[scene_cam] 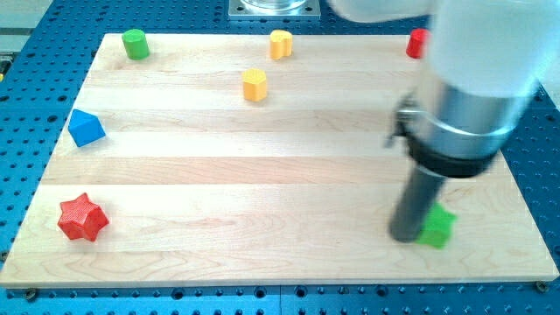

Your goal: Place the yellow hexagon horizontal to the blue triangle

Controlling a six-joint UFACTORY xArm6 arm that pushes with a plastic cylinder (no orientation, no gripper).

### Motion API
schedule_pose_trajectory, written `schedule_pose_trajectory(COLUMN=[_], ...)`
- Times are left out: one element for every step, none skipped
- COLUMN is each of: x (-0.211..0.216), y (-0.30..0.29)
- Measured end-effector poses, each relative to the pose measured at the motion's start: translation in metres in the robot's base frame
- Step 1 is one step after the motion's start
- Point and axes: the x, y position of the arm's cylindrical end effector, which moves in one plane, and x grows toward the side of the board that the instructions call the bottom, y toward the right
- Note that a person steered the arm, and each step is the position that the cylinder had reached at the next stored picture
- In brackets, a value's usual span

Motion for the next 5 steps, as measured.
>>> schedule_pose_trajectory(x=[-0.008,-0.108,-0.209,-0.263,-0.247], y=[0.005,-0.095,-0.108,-0.173,-0.221])
